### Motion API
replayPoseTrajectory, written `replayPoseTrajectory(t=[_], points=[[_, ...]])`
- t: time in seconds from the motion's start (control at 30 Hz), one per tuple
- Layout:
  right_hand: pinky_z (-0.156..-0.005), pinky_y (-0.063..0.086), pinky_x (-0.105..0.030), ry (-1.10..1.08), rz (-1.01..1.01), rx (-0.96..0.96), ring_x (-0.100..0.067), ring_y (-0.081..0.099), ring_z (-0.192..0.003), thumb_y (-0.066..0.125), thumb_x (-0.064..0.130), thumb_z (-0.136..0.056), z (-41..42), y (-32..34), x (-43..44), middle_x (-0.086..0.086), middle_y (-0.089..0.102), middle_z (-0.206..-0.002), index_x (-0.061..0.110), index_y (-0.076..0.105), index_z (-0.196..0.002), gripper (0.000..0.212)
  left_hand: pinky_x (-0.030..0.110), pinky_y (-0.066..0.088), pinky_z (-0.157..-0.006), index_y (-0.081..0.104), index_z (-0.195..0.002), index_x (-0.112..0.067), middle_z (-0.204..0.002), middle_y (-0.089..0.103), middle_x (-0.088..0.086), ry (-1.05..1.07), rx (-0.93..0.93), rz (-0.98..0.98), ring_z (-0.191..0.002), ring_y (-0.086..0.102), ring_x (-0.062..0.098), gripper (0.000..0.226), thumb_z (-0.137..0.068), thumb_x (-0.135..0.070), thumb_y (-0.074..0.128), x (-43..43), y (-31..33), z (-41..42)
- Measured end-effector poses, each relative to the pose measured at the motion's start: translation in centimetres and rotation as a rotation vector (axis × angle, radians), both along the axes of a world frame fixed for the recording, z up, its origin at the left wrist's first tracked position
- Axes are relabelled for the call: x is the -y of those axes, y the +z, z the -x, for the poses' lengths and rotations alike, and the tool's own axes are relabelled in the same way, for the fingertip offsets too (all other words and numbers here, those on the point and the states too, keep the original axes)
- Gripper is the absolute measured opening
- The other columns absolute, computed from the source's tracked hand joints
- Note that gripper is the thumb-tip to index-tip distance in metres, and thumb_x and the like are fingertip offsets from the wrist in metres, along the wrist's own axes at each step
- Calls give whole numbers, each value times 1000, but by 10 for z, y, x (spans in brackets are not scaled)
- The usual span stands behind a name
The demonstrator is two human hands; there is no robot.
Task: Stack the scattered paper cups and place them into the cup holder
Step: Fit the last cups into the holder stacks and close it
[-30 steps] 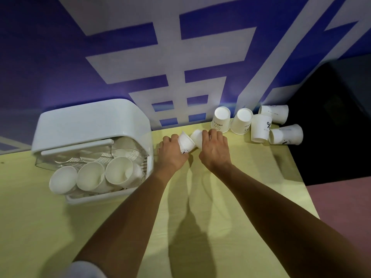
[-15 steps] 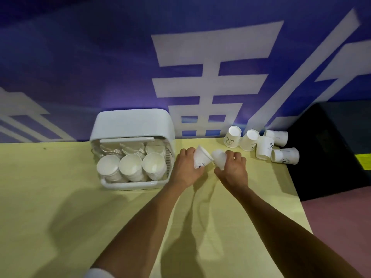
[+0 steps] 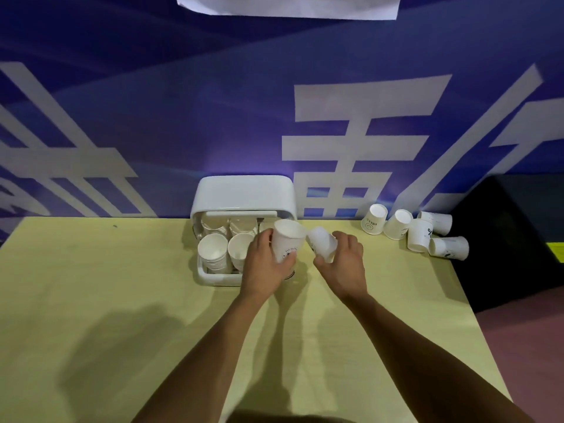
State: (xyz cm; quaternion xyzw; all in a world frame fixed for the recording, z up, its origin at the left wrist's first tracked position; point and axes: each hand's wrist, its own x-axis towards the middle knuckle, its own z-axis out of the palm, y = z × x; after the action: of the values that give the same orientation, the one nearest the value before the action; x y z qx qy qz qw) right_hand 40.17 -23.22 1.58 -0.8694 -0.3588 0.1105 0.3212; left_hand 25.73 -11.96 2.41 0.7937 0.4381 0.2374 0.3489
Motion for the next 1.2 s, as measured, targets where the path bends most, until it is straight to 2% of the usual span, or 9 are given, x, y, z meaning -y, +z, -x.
replayPoseTrajectory(t=[0.1,0.23,0.43,0.63,0.8,0.97,1.2], points=[[-92,46,-36,68,-86,14,-23,43,-118,72,31,-81,8,13,-3,-5,49,-128,13,47,-136,64,38,48,-93,50,-130,-15,-122,60,2,97,53,-14,-112,55,22,66,-76,-42,79,-14,3,16],[-90,45,-29,168,-100,56,-18,45,-116,76,38,-79,21,22,-12,-3,50,-128,13,46,-136,70,29,44,-82,52,-126,-17,-114,63,-1,213,100,9,-105,57,18,64,-74,-41,81,-27,7,39],[-99,43,-29,246,-108,80,-16,44,-121,75,41,-79,38,32,-35,0,49,-133,17,45,-136,69,30,47,-84,53,-127,-15,-118,65,1,273,112,54,-106,60,19,66,-72,-33,85,-46,6,65],[-102,42,-31,284,42,110,-19,41,-128,76,43,-81,49,29,-50,0,42,-144,21,36,-146,79,30,48,-87,48,-128,-19,-118,64,-1,232,127,147,-109,61,18,67,-72,-26,85,-52,-5,71],[-103,44,-33,286,60,168,-22,43,-127,76,39,-83,55,30,-62,-4,43,-144,17,37,-145,76,41,53,-92,45,-130,-24,-123,65,-2,207,95,141,-113,61,20,72,-72,-34,86,-55,-8,66],[-107,45,-38,274,129,183,-23,44,-130,78,41,-82,61,29,-74,-2,42,-148,20,36,-146,78,41,51,-95,42,-134,-21,-127,62,2,179,30,142,-117,58,23,75,-73,-29,85,-60,-8,62],[-103,44,-35,270,154,191,-24,45,-128,74,41,-85,63,18,-82,-4,46,-147,18,41,-144,72,45,50,-99,42,-139,-20,-130,61,3,174,-23,161,-120,56,24,82,-71,-33,86,-64,-12,60]])
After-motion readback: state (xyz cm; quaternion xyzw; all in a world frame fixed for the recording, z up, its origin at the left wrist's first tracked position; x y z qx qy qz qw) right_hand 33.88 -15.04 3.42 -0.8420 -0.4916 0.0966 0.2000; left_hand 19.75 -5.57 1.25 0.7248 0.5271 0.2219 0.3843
